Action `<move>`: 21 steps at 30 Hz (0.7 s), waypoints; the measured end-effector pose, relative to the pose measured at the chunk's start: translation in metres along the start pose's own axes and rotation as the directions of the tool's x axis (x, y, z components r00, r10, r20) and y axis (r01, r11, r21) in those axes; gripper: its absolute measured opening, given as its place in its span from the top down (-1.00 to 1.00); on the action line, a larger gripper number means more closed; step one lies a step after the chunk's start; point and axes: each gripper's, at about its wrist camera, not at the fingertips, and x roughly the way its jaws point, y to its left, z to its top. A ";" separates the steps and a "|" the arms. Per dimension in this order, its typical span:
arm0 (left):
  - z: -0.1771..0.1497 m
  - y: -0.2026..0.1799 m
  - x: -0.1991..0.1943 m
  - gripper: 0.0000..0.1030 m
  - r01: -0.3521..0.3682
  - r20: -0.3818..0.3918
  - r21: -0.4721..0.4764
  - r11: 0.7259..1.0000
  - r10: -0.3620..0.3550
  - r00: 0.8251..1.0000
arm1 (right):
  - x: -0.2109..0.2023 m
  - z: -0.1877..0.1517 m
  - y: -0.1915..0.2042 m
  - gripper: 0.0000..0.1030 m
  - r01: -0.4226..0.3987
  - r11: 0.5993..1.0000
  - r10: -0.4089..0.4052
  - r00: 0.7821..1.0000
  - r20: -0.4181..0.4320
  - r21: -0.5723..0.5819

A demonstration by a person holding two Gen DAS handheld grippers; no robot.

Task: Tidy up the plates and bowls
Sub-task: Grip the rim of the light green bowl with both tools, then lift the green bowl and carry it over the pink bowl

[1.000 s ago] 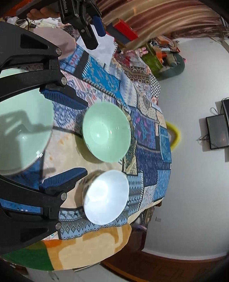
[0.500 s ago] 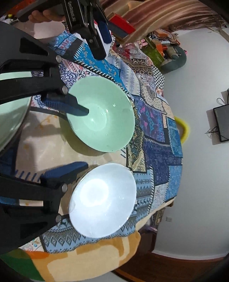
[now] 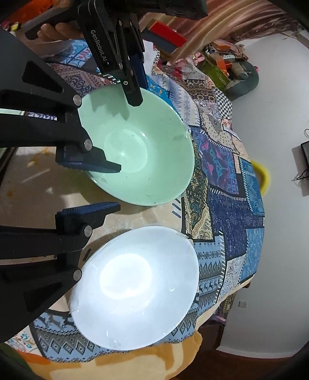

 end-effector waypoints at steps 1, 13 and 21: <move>0.001 0.000 0.003 0.28 0.001 -0.005 0.005 1.000 -0.001 1.000 | 0.001 0.001 0.000 0.57 -0.001 1.000 0.001 1.000 -0.002 0.001; 0.007 -0.007 0.031 0.71 0.044 -0.057 0.016 0.999 -0.043 0.997 | 0.012 0.004 0.000 0.60 -0.034 0.999 0.034 0.999 -0.010 0.023; 0.005 -0.008 0.032 0.73 0.056 -0.066 0.024 0.998 -0.054 0.996 | 0.006 0.000 0.005 0.61 -0.020 1.000 0.020 1.000 -0.013 -0.003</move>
